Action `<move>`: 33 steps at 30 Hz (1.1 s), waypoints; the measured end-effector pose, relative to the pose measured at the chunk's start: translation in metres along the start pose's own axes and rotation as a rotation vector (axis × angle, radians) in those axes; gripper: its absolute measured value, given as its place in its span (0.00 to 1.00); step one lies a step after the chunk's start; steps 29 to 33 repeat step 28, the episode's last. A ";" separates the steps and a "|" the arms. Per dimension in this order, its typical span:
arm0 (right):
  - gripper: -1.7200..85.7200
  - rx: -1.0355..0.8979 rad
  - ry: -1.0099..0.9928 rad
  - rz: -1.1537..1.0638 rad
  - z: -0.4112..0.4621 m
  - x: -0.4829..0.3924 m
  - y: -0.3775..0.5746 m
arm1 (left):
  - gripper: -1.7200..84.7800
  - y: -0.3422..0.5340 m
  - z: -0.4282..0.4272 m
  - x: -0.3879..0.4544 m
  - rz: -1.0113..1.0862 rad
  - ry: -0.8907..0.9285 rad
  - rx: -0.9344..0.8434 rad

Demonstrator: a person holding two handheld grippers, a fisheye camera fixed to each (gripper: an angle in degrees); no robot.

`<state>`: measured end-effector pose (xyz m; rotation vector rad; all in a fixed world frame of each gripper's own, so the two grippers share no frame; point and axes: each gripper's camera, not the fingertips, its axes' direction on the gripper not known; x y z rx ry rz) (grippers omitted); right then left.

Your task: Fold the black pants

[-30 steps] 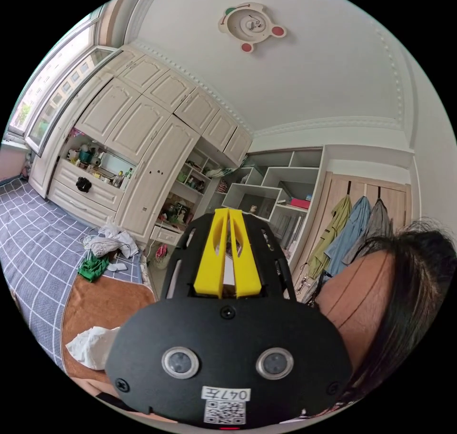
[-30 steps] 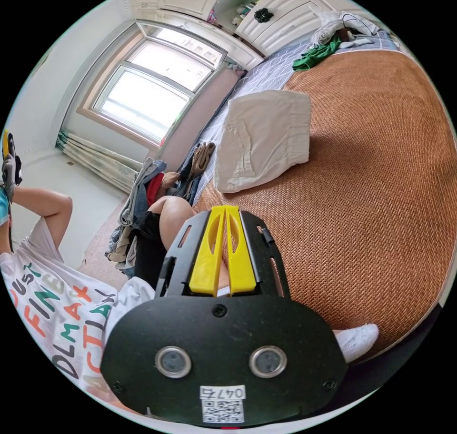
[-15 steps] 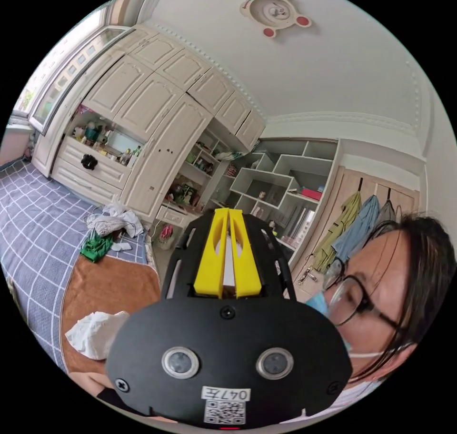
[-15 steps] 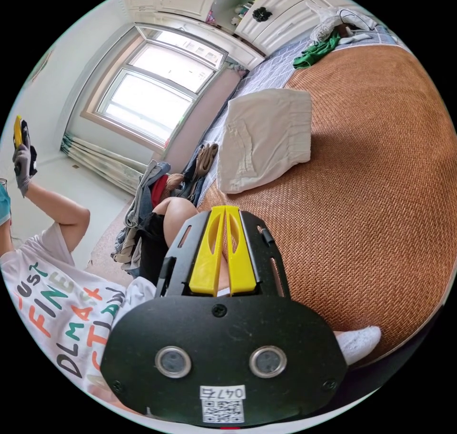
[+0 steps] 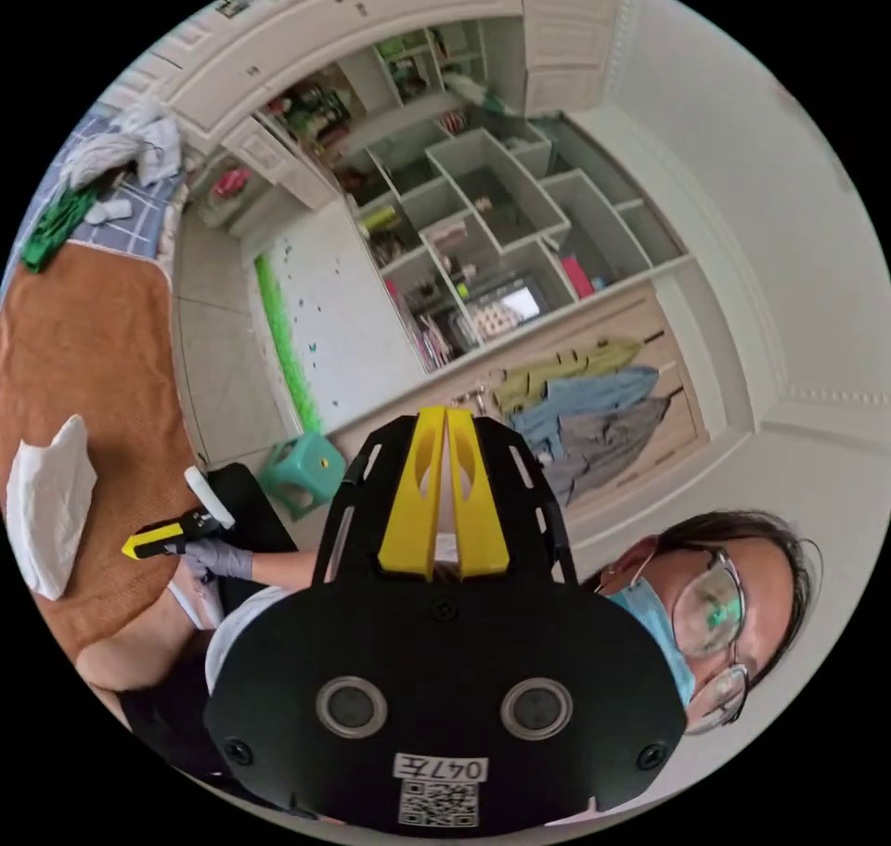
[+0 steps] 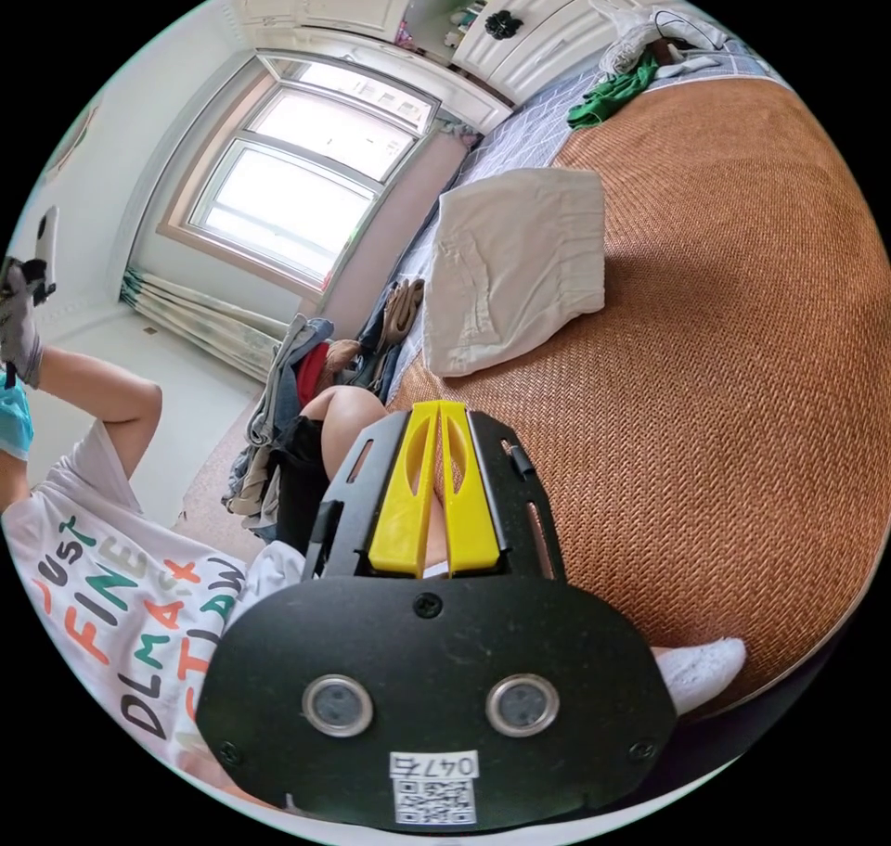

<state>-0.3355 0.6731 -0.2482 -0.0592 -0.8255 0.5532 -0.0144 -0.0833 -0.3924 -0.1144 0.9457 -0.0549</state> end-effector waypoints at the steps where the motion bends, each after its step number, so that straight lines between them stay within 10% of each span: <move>1: 0.01 0.002 0.000 0.001 -0.003 0.003 0.001 | 0.01 -0.006 0.011 0.008 0.017 -0.010 -0.020; 17: 0.01 0.019 -0.015 0.000 -0.053 0.058 0.004 | 0.01 -0.073 0.121 0.059 0.115 0.002 0.050; 26: 0.01 0.034 -0.016 -0.025 -0.091 0.085 -0.008 | 0.01 0.011 0.019 -0.074 0.111 -0.692 0.378; 33: 0.01 0.028 -0.008 -0.018 -0.097 0.091 -0.013 | 0.01 0.037 0.007 -0.126 0.029 -0.658 0.445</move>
